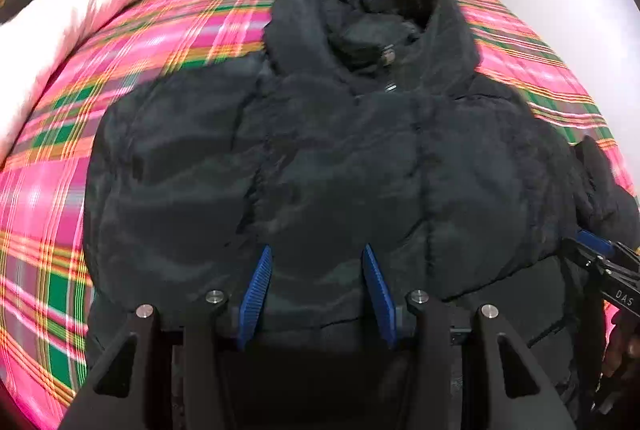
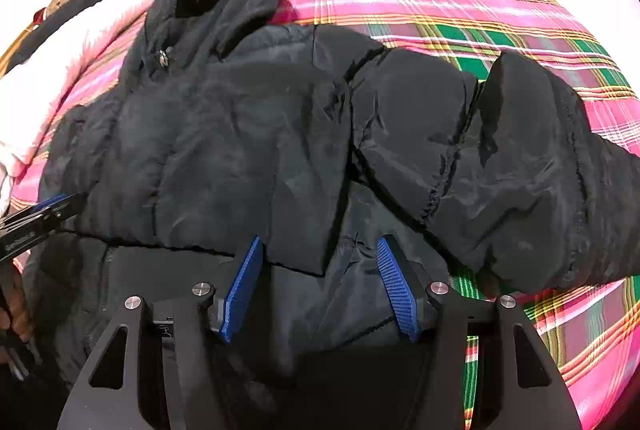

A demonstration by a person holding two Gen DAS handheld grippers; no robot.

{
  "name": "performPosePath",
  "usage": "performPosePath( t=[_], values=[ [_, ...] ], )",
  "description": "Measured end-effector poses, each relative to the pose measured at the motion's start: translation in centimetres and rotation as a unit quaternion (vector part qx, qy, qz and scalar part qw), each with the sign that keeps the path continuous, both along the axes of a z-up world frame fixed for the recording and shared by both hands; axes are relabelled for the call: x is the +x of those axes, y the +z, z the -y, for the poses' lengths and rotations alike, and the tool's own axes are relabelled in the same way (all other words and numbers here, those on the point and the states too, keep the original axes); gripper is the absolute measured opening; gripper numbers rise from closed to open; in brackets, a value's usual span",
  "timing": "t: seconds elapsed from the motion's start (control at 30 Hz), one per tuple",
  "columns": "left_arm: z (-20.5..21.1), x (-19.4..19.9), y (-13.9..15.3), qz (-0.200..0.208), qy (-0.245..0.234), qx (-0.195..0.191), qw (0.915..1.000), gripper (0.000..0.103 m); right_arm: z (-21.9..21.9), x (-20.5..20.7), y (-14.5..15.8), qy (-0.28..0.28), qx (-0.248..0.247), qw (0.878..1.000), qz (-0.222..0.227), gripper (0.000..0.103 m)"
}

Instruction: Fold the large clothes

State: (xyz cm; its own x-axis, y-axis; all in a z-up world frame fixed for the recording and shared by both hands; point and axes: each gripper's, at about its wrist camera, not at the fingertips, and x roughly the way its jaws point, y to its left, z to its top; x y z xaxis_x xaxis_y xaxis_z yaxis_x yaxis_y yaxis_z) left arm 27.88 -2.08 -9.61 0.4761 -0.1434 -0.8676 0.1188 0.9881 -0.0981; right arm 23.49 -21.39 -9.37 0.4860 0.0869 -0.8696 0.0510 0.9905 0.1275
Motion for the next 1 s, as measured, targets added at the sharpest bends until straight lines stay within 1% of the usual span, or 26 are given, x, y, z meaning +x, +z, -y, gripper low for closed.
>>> performPosePath(
  t=[0.07,0.13,0.23,0.27,0.3,0.33,0.4,0.53,0.63,0.73,0.77,0.8,0.83,0.87,0.9,1.0],
  values=[
    [0.8,-0.1,0.8,0.013,-0.014,-0.006,0.9998,0.049,0.8,-1.3,0.8,-0.010,0.015,1.000,0.008,0.060],
    [1.4,-0.5,1.3,0.024,-0.027,-0.012,0.9993,0.049,2.3,-2.7,1.6,-0.032,0.028,0.999,0.015,0.060],
    [2.5,-1.5,2.3,0.043,-0.041,-0.026,0.9979,0.049,5.1,-4.7,2.6,-0.072,0.033,0.997,0.023,0.061],
    [2.6,-1.7,2.7,0.049,-0.043,-0.030,0.9974,0.049,6.3,-5.7,2.9,-0.088,0.036,0.995,0.026,0.063],
    [2.8,-2.1,3.1,0.057,-0.046,-0.036,0.9967,0.049,7.1,-6.2,3.2,-0.100,0.037,0.994,0.027,0.068],
    [2.9,-2.3,3.5,0.063,-0.049,-0.040,0.9960,0.049,8.7,-7.2,3.5,-0.119,0.040,0.992,0.026,0.070],
    [3.3,-3.0,4.2,0.078,-0.059,-0.047,0.9940,0.049,10.9,-8.3,3.6,-0.150,0.045,0.988,0.022,0.070],
    [4.2,-4.1,5.2,0.105,-0.075,-0.042,0.9907,0.051,17.1,-10.6,3.4,-0.242,0.075,0.967,0.021,0.070],
    [4.1,-3.8,5.2,0.107,-0.072,-0.041,0.9909,0.051,20.8,-11.1,2.5,-0.291,0.091,0.952,0.015,0.070],
    [3.7,-3.1,4.7,0.097,-0.059,-0.039,0.9928,0.051,25.0,-11.4,0.9,-0.350,0.112,0.930,0.011,0.070],
    [3.6,-2.9,4.4,0.094,-0.055,-0.038,0.9934,0.051,26.2,-11.5,0.2,-0.371,0.124,0.920,0.007,0.070],
    [3.4,-2.6,4.2,0.090,-0.050,-0.038,0.9940,0.051,27.5,-11.6,-0.7,-0.395,0.139,0.908,0.003,0.070],
    [3.3,-2.4,3.9,0.086,-0.047,-0.038,0.9945,0.051,28.6,-11.9,-1.3,-0.411,0.153,0.899,0.004,0.070],
    [3.3,-2.2,3.7,0.082,-0.043,-0.038,0.9950,0.051,29.3,-11.9,-1.6,-0.421,0.166,0.892,0.008,0.070],
    [3.2,-2.1,3.4,0.079,-0.041,-0.038,0.9953,0.051,30.0,-11.8,-1.7,-0.429,0.174,0.886,0.018,0.070],
    [3.2,-1.7,2.9,0.070,-0.038,-0.037,0.9962,0.051,31.3,-10.8,-1.3,-0.432,0.161,0.886,0.043,0.071]
  ],
)
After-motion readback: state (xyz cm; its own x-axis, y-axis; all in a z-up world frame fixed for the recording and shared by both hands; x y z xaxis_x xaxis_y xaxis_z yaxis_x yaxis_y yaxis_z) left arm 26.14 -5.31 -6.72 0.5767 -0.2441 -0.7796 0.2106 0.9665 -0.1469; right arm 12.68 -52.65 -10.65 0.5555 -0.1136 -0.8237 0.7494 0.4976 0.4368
